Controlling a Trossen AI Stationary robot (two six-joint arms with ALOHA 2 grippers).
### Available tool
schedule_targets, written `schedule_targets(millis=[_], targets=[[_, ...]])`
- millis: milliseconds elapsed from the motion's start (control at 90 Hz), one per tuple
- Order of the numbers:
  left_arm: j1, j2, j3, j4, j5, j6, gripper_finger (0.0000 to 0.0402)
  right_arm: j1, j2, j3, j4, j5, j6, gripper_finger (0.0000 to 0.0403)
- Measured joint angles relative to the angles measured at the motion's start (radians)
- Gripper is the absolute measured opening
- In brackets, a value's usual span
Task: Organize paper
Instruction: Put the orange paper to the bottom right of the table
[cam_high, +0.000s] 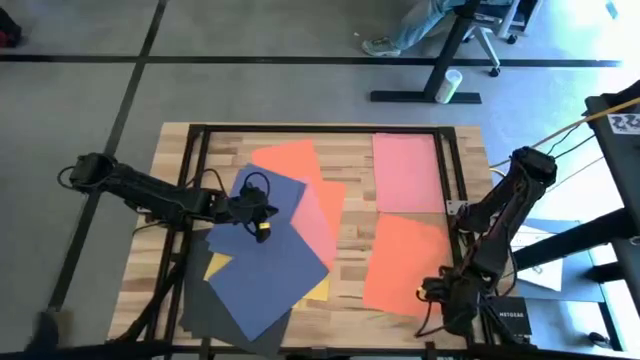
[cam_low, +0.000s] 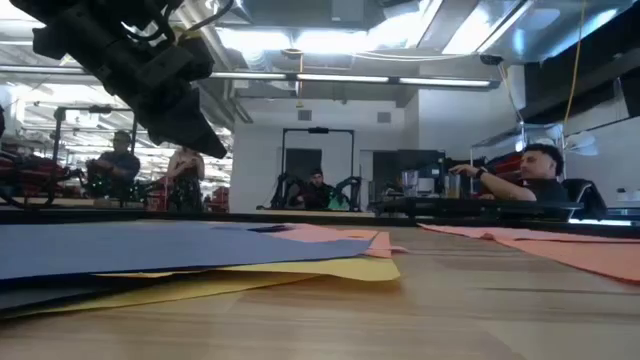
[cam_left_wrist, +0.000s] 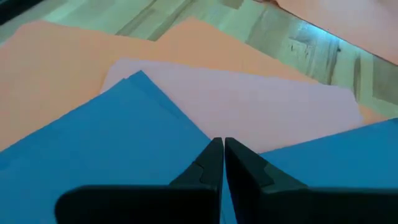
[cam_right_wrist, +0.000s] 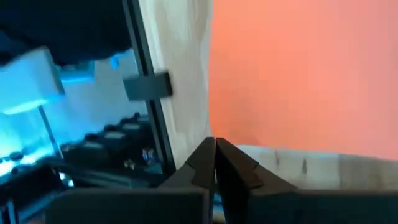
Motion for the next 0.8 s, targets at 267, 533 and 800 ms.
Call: schedule_targets(millis=[267, 533, 800], targets=[[0.0, 0.0, 0.0, 0.0, 0.0, 0.0, 0.0001, 0.035, 0.054, 0.0, -0.055, -0.154, -0.007, 0.0013], [0.0, 0.0, 0.0, 0.0, 0.0, 0.0, 0.0001, 0.031, 0.063, 0.0, -0.027, -0.18, 0.061, 0.0116], [0.0, 0.0, 0.0, 0.0, 0.0, -0.007, 0.0001, -0.031, 0.063, 0.0, 0.009, -0.079, -0.002, 0.004]])
